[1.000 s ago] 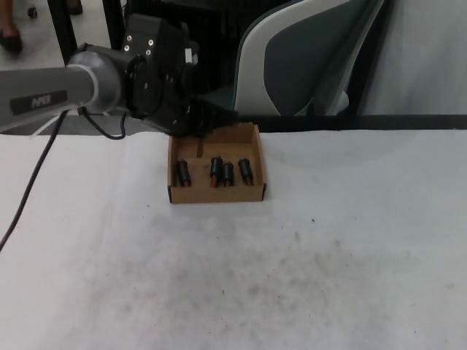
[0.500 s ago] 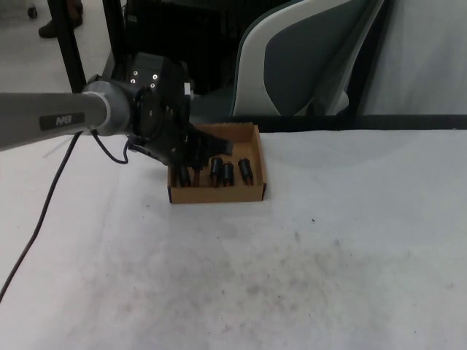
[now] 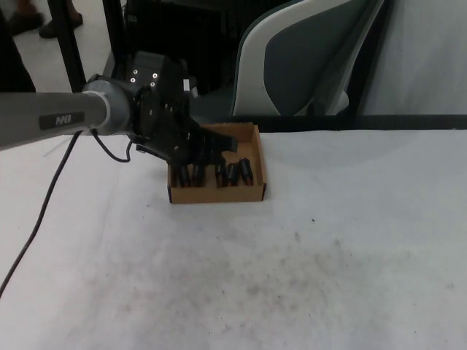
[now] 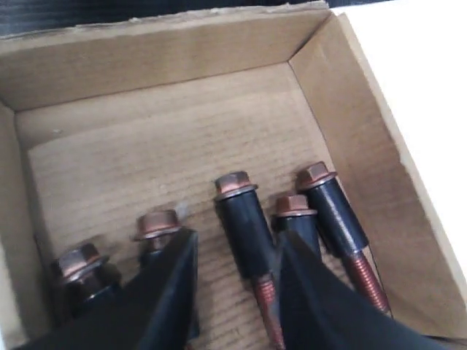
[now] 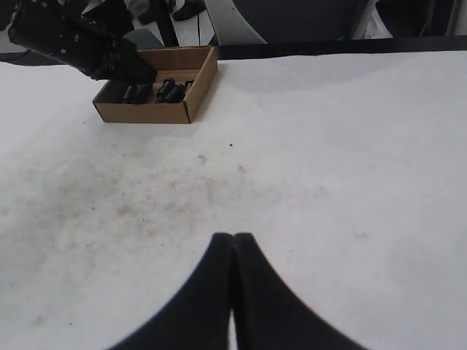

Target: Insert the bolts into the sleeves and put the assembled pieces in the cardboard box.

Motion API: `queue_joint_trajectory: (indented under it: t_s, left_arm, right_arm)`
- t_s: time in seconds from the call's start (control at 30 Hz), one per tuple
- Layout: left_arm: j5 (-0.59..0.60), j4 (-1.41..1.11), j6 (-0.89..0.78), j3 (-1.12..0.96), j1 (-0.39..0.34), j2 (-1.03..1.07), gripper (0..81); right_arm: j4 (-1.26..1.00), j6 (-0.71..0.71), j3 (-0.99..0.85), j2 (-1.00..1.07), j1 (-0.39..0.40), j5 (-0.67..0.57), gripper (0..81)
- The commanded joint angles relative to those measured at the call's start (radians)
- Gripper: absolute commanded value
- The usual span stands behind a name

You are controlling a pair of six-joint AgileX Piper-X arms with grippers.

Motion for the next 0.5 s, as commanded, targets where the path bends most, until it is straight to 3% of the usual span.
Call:
queue_joint_trajectory:
  t_s: [0.0, 0.1, 0.2, 0.47]
  left_arm:
    - [-0.005, 0.004, -0.001, -0.017, -0.001, -0.042, 31.8]
    - [-0.053, 0.044, 0.021, -0.017, -0.001, -0.071, 21.0]
    - [-0.054, 0.081, 0.065, -0.012, -0.001, -0.107, 2.0]
    - [-0.054, 0.060, 0.077, 0.152, -0.001, -0.306, 0.8]
  right_arm:
    - [-0.006, 0.007, 0.002, 0.005, -0.004, 0.002, 0.2]
    - [-0.006, 0.007, 0.002, 0.005, -0.004, 0.002, 0.2]
    - [-0.006, 0.007, 0.002, 0.005, -0.004, 0.002, 0.2]
    - [-0.006, -0.005, 0.001, 0.005, -0.004, 0.050, 0.2]
